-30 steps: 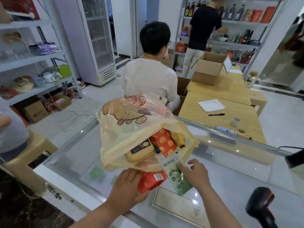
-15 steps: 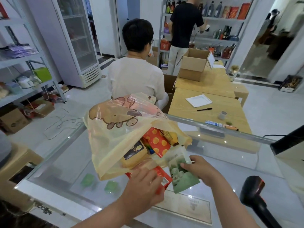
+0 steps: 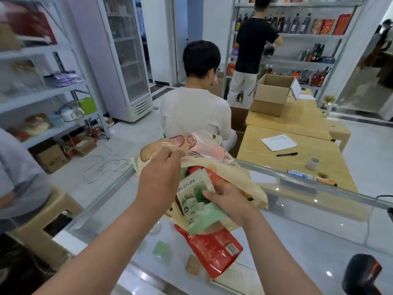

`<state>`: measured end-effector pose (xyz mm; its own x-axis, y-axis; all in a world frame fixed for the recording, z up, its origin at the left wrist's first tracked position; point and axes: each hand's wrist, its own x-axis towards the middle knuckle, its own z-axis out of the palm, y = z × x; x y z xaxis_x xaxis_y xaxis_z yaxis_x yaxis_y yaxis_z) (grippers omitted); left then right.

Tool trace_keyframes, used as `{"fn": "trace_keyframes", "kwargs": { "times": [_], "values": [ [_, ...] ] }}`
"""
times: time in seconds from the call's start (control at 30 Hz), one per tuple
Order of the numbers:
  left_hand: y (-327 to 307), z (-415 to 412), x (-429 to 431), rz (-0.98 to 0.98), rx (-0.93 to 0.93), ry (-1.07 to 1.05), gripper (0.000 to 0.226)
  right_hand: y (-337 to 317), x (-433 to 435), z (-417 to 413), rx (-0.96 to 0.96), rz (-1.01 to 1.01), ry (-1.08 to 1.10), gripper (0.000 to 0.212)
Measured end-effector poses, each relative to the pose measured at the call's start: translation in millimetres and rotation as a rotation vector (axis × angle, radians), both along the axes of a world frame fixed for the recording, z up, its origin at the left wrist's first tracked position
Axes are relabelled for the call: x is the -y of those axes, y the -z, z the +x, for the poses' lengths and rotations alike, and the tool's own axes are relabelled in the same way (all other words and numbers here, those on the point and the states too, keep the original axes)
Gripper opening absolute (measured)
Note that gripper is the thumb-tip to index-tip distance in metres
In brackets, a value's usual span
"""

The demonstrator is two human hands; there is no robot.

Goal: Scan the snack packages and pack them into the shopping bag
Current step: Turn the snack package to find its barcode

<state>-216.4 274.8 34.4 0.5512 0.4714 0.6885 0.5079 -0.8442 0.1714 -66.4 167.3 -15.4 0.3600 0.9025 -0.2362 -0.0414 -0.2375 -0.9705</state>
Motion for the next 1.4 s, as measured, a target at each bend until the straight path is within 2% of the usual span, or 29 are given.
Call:
{"fn": "trace_keyframes", "kwargs": {
  "times": [0.17,0.23,0.3,0.4,0.47,0.53,0.57,0.6,0.67,0.73,0.8,0.83,0.9,0.97,1.03,1.1,1.17,1.27,1.4],
  "values": [
    [2.2,-13.1,6.6,-0.049,0.090,0.026,0.033,-5.1,-68.1,-40.4,0.153,0.094,0.197,0.011],
    [4.9,-15.2,9.4,-0.064,0.106,0.038,0.037,-5.7,-85.2,-59.0,0.128,0.138,0.212,0.012],
    [5.8,-17.2,9.8,-0.091,0.126,0.028,0.035,-4.4,-93.7,-70.5,0.213,0.093,0.184,0.004],
    [4.3,-21.7,6.2,-0.104,0.197,-0.017,0.023,-0.5,-86.4,-73.1,0.420,-0.073,0.018,0.030],
    [3.4,-23.5,4.7,-0.072,0.226,-0.037,0.019,7.6,-75.6,-69.5,0.574,-0.169,-0.045,0.039],
    [4.6,-22.2,7.1,-0.028,0.206,-0.041,0.019,13.6,-64.8,-66.6,0.681,-0.194,-0.066,0.033],
    [6.5,-20.9,9.9,-0.008,0.186,-0.040,0.021,11.3,-61.1,-66.8,0.693,-0.171,-0.056,0.021],
    [8.9,-19.1,13.6,0.008,0.167,-0.038,0.023,9.7,-58.9,-66.3,0.628,-0.133,-0.024,0.008],
    [13.1,-15.3,21.8,0.060,0.155,-0.022,0.026,9.5,-52.7,-60.8,0.515,-0.084,0.035,0.018],
    [17.2,-11.1,31.9,0.142,0.178,0.063,0.024,10.9,-40.5,-51.0,0.607,-0.074,0.036,0.014],
    [24.9,-5.5,44.4,0.210,0.166,0.220,0.015,12.2,-25.1,-35.9,0.845,-0.156,-0.125,0.008],
    [30.8,-2.2,51.1,0.207,0.120,0.304,0.007,9.1,-13.3,-32.6,0.981,-0.217,-0.245,0.014],
    [47.8,5.5,63.0,0.150,-0.026,0.388,0.015,10.9,13.3,-31.0,1.079,-0.238,-0.382,0.015],
    [64.3,14.8,74.6,0.004,-0.236,0.352,0.024,22.5,39.6,-34.1,0.979,-0.233,-0.351,0.019],
    [76.7,23.6,81.0,-0.191,-0.480,0.230,0.030,42.4,60.4,-38.0,0.848,-0.268,-0.236,0.027],
    [87.5,27.6,83.5,-0.337,-0.607,0.178,0.031,61.7,76.3,-42.5,0.871,-0.271,-0.179,0.049],
    [91.9,30.7,87.8,-0.347,-0.655,0.171,0.030,79.6,88.5,-47.1,0.960,-0.222,-0.148,0.069],
    [96.5,35.9,97.1,-0.354,-0.666,0.187,0.027,95.1,100.1,-48.8,1.036,-0.151,-0.062,0.075],
    [96.7,42.8,107.6,-0.502,-0.724,0.211,0.028,94.4,118.9,-31.3,1.113,-0.251,-0.163,0.084]
  ]
}}
